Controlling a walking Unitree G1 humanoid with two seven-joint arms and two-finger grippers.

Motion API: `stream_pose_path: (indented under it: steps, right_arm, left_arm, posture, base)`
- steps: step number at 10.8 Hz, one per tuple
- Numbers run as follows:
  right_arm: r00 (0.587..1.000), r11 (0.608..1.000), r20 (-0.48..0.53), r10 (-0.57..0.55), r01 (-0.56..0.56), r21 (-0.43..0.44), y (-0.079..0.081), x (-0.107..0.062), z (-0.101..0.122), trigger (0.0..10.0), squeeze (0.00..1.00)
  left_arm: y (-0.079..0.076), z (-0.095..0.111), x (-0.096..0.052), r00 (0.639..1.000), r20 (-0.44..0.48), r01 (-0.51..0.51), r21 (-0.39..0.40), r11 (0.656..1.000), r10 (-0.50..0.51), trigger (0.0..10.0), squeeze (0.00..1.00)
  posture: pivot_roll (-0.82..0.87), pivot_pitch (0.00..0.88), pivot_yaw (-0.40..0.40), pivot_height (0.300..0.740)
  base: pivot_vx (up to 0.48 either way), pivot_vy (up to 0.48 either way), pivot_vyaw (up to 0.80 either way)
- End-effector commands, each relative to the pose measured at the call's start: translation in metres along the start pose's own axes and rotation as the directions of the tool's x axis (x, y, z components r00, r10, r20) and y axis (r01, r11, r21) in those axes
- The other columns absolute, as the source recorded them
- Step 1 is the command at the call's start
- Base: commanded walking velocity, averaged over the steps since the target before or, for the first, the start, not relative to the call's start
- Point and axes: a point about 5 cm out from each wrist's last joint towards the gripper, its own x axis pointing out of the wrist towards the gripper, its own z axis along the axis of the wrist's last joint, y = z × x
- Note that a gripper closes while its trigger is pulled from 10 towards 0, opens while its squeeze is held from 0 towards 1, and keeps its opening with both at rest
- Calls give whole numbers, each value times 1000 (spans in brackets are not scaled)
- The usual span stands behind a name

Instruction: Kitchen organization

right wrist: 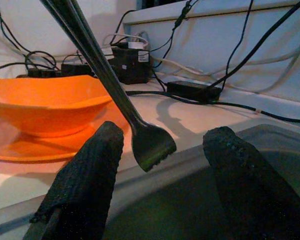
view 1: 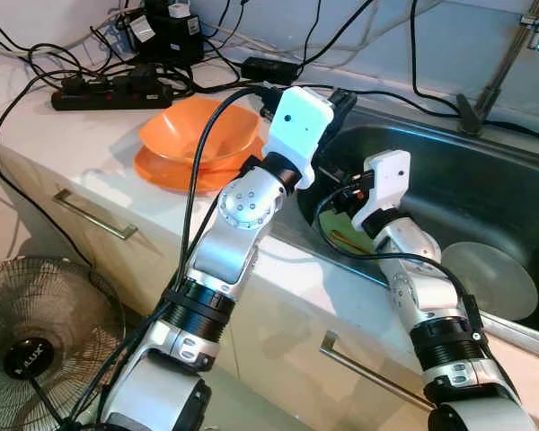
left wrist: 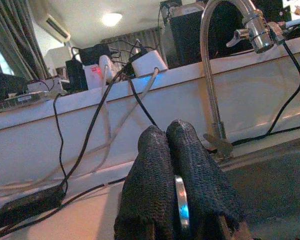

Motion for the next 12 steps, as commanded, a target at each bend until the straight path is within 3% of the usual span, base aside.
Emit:
stream_pose_path:
  steps: [1,10,11,12]
  right_arm:
    - [999,1000,27,18,-18,-4,3,5,7,10000,0]
    - [997,998,68,37,-40,51,11,8,12,10000,0]
    - [997,998,68,37,-40,56,11,9,12,7529,0]
    - [997,998,69,37,-41,57,10,8,12,1490,0]
  left_arm:
    - [-9,2,1,999,6,43,-15,999,-43,10000,0]
    - [-24,-2,0,995,-12,97,-107,990,-98,10000,0]
    - [-25,-2,0,995,-13,98,-108,989,-100,10000,0]
    - [-25,-2,0,995,-13,99,-109,989,-101,10000,0]
  posture:
    - [163,69,-4,740]
    - [163,71,-3,740]
    - [164,71,-3,740]
    - [164,71,-3,740]
  base:
    - [0,0,0]
    - [0,0,0]
    - [0,0,0]
    - [0,0,0]
